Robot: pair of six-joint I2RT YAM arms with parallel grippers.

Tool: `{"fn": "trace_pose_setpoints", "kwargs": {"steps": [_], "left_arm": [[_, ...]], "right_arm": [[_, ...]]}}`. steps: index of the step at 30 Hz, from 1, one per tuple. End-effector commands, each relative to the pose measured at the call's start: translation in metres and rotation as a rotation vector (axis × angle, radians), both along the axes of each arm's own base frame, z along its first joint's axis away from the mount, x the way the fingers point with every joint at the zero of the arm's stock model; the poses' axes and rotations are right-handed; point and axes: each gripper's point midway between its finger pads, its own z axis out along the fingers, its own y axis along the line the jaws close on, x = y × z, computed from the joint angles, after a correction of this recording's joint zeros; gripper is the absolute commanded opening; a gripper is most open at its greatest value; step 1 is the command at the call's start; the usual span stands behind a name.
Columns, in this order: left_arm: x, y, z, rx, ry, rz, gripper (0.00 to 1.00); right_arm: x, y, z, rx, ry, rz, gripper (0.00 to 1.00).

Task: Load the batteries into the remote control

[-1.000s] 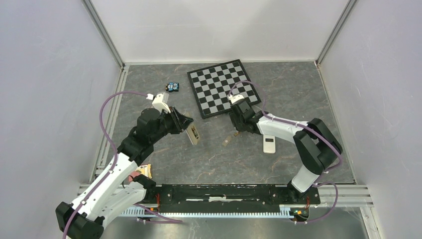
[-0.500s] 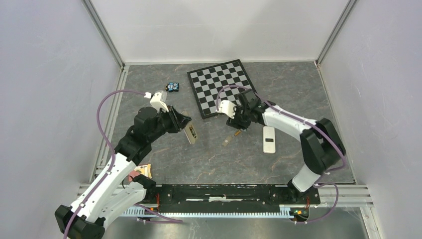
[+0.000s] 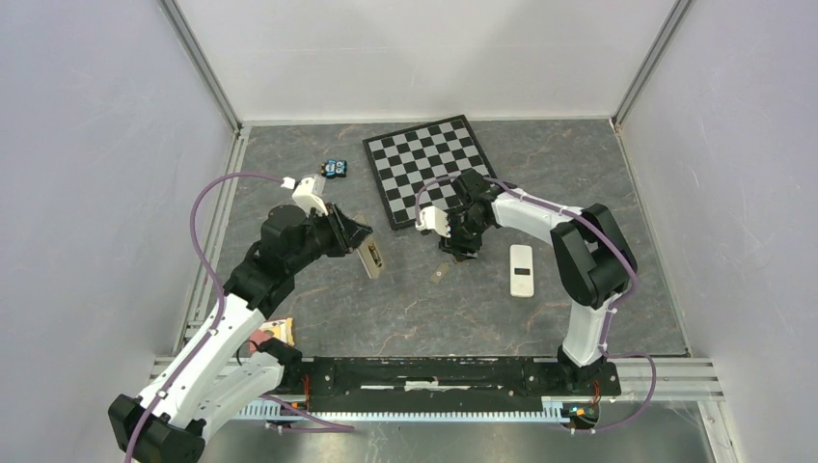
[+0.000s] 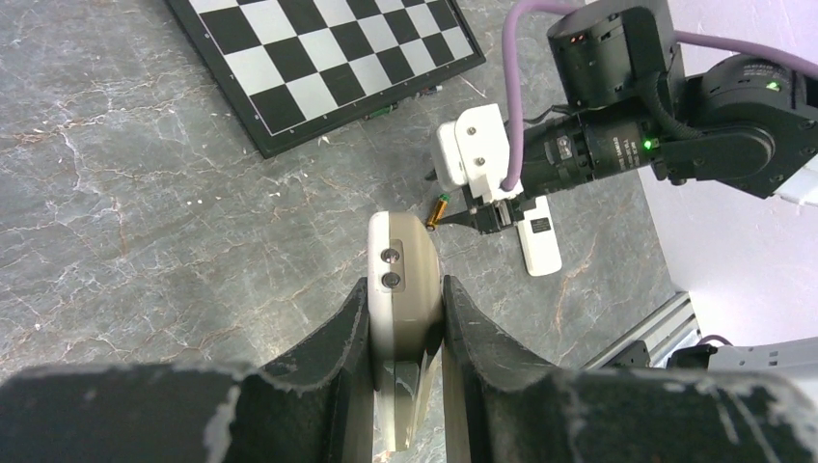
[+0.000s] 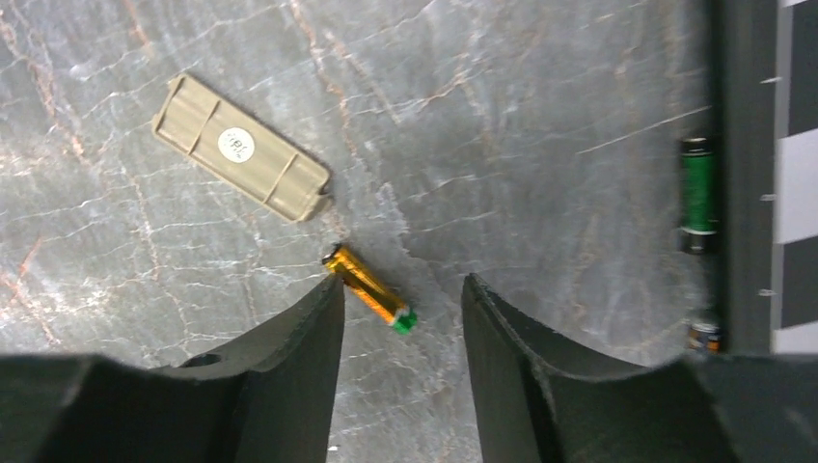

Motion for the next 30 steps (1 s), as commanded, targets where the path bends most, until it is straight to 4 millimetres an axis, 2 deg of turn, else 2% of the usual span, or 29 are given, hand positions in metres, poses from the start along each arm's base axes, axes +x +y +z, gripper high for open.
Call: {"fn": "trace_pose_setpoints", "kwargs": {"steps": [1, 8, 12, 15, 18, 24, 30], "left_arm": [[0.003, -0.003, 0.023, -0.039, -0.066, -0.017, 0.02], [0.003, -0.001, 0.025, -0.043, -0.070, -0.011, 0.02], [0.003, -0.001, 0.023, -0.045, -0.062, -0.010, 0.02], [0.003, -0.001, 0.020, -0.043, -0.055, -0.008, 0.02], [0.003, -0.001, 0.019, -0.042, -0.054, -0.007, 0.02], [0.005, -0.002, 0.015, -0.051, -0.048, -0.003, 0.02], [0.007, -0.006, 0.013, -0.083, -0.054, -0.005, 0.02]], "right_arm": [[-0.012, -0.001, -0.002, 0.017, 0.033, 0.057, 0.51], [-0.005, -0.013, -0.024, -0.069, 0.074, -0.009, 0.43], [-0.001, -0.016, -0.026, -0.071, 0.035, -0.055, 0.34], [-0.001, -0.017, -0.024, -0.056, 0.021, -0.101, 0.20], [0.010, -0.018, -0.022, -0.057, 0.001, -0.229, 0.01], [0.029, -0.012, -0.017, 0.012, -0.046, -0.458, 0.00], [0.041, -0.006, 0.014, 0.168, -0.121, -0.635, 0.00]]}}
